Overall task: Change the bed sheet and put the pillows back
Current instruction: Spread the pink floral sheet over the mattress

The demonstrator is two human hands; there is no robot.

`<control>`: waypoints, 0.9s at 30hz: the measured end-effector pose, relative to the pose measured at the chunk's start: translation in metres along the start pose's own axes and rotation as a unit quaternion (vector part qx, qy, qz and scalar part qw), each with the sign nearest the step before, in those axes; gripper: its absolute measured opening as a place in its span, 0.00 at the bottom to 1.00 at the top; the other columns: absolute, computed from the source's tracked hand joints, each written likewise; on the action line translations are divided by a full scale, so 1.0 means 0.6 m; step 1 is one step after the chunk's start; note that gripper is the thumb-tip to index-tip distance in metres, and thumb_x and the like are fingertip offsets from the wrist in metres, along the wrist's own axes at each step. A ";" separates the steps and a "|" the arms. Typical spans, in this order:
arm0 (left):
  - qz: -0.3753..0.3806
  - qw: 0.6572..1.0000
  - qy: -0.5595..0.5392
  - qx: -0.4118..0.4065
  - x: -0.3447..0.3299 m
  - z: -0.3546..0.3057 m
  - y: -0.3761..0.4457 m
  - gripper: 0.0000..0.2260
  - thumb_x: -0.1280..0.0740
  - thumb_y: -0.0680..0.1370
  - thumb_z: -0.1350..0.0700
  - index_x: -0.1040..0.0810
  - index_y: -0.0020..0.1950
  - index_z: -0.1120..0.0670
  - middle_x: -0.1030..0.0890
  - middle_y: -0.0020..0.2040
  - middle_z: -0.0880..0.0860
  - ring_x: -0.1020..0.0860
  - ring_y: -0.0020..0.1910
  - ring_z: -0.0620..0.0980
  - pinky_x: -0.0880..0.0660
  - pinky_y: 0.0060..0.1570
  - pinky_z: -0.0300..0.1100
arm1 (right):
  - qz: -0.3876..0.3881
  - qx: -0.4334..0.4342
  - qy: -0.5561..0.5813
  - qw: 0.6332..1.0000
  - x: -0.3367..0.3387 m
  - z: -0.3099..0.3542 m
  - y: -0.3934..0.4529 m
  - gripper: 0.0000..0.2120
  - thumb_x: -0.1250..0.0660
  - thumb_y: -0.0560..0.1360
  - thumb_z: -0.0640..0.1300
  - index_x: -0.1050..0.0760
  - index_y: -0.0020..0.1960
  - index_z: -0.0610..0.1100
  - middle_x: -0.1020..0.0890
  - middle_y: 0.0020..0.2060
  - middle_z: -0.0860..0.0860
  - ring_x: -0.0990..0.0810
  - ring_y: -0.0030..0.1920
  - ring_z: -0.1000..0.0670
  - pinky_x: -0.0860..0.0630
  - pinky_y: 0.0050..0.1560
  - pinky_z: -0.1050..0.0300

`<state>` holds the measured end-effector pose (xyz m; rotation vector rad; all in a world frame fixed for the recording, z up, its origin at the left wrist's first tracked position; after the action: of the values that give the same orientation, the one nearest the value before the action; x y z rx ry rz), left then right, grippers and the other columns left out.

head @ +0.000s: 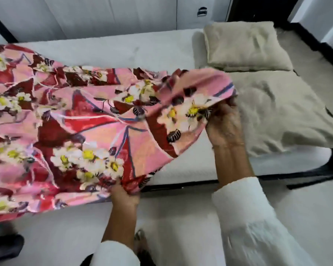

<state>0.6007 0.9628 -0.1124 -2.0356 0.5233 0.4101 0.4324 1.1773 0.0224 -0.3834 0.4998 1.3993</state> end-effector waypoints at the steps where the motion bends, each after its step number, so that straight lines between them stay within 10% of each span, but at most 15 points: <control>1: -0.017 1.000 0.018 0.007 -0.011 0.007 -0.009 0.13 0.47 0.80 0.55 0.23 0.55 0.51 0.17 0.34 0.52 0.19 0.36 0.53 0.21 0.30 0.49 | -0.026 -0.039 0.059 0.997 0.015 -0.008 -0.005 0.27 0.30 0.58 0.34 0.27 0.56 0.44 0.19 0.43 0.55 0.24 0.37 0.57 0.29 0.35 0.63; 5: -0.082 0.991 0.098 0.025 0.011 0.028 -0.049 0.17 0.50 0.81 0.49 0.27 0.62 0.52 0.22 0.51 0.56 0.25 0.55 0.57 0.30 0.56 0.52 | -0.296 -0.167 -0.050 0.939 0.188 -0.107 -0.099 0.14 0.36 0.72 0.30 0.22 0.55 0.41 0.18 0.42 0.48 0.22 0.39 0.51 0.23 0.47 0.53; 9: -0.128 0.978 0.149 0.077 0.078 0.058 -0.057 0.13 0.47 0.79 0.45 0.31 0.55 0.50 0.20 0.28 0.55 0.28 0.42 0.57 0.32 0.41 0.42 | -0.332 -0.244 -0.195 0.890 0.283 -0.172 -0.189 0.12 0.37 0.73 0.30 0.22 0.41 0.46 0.19 0.30 0.54 0.23 0.33 0.55 0.27 0.44 0.55; 14: -0.098 0.976 0.156 0.120 0.077 0.095 -0.065 0.10 0.42 0.77 0.48 0.29 0.42 0.53 0.25 0.35 0.53 0.28 0.35 0.50 0.30 0.37 0.40 | -0.324 -0.256 -0.449 0.792 0.280 -0.164 -0.212 0.14 0.36 0.72 0.34 0.24 0.58 0.42 0.24 0.56 0.39 0.24 0.56 0.39 0.29 0.57 0.50; 17: -0.073 0.979 0.160 0.103 0.043 0.083 -0.059 0.11 0.42 0.79 0.52 0.29 0.40 0.55 0.25 0.35 0.54 0.26 0.33 0.49 0.28 0.35 0.38 | -0.277 -0.185 -0.457 0.824 0.219 -0.149 -0.192 0.16 0.39 0.72 0.30 0.24 0.58 0.37 0.27 0.55 0.40 0.25 0.53 0.40 0.30 0.52 0.55; 20: -0.046 0.982 0.171 0.064 -0.006 0.045 -0.047 0.07 0.42 0.80 0.55 0.28 0.48 0.58 0.26 0.47 0.55 0.26 0.48 0.52 0.27 0.54 0.47 | -0.216 -0.141 -0.451 0.855 0.142 -0.146 -0.158 0.14 0.39 0.73 0.30 0.23 0.56 0.37 0.26 0.55 0.39 0.26 0.46 0.45 0.30 0.46 0.59; 27: 0.003 0.978 0.200 -0.061 -0.144 -0.105 0.065 0.08 0.43 0.81 0.58 0.28 0.42 0.54 0.23 0.42 0.52 0.25 0.40 0.47 0.29 0.41 0.38 | -0.066 -0.097 -0.452 0.884 -0.070 -0.202 -0.016 0.10 0.39 0.75 0.31 0.24 0.54 0.36 0.27 0.55 0.40 0.26 0.50 0.45 0.30 0.51 0.61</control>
<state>0.5115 0.9072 -0.0686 -2.2467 0.7631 0.0299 0.4250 1.0762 -0.0567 0.1029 -0.4312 1.3316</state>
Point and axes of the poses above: each hand's wrist, its own y-axis towards the middle knuckle, its own x-axis out of the back of the hand, z = x × y, the point moved 3 cm from there along y, towards the middle knuckle
